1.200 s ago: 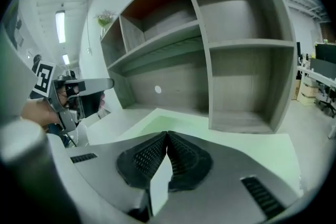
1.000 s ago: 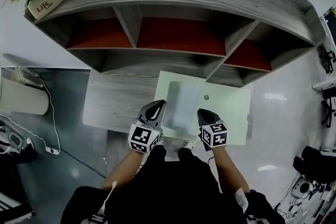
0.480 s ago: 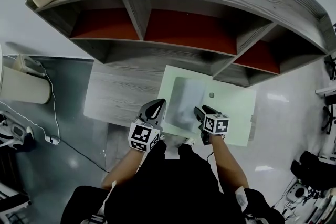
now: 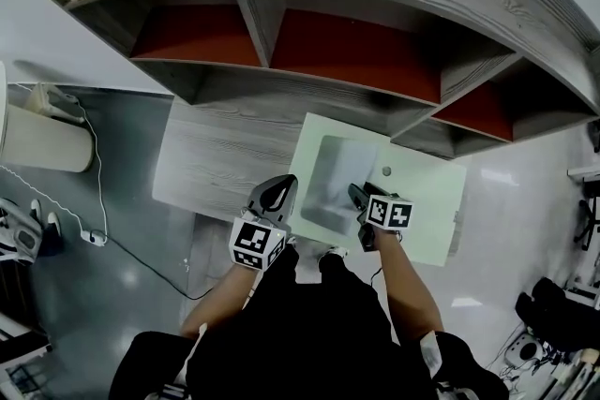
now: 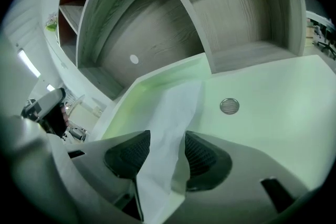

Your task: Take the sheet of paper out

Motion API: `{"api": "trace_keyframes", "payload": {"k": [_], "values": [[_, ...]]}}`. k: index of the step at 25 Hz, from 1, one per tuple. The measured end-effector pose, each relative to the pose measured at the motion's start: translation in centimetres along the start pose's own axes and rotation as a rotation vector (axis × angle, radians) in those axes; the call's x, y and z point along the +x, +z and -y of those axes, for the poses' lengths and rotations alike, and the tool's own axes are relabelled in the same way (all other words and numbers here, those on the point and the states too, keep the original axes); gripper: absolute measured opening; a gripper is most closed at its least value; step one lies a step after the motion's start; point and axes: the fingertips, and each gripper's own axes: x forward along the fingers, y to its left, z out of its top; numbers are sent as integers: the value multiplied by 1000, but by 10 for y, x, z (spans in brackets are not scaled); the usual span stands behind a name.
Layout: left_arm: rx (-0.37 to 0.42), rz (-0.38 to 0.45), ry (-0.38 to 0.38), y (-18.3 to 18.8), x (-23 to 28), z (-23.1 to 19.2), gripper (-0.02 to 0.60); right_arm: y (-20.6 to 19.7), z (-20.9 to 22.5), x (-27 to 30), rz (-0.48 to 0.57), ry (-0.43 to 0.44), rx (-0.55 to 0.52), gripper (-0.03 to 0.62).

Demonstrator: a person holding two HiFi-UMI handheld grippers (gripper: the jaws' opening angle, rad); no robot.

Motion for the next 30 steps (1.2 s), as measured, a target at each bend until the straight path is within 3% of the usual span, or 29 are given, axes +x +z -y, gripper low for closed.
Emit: {"api": "trace_keyframes", "payload": {"k": [6,12,30], "values": [[-10,-2,15,-2,-2,-7,6,3,-1,6,-15,8,46,198],[-14,-1,21,-2,-4,-9,6,-1,12,7,-19,-84,27,31],[7,0,-25,0,-5,8,6,2,27,-36,93,-133,79,23]]}}
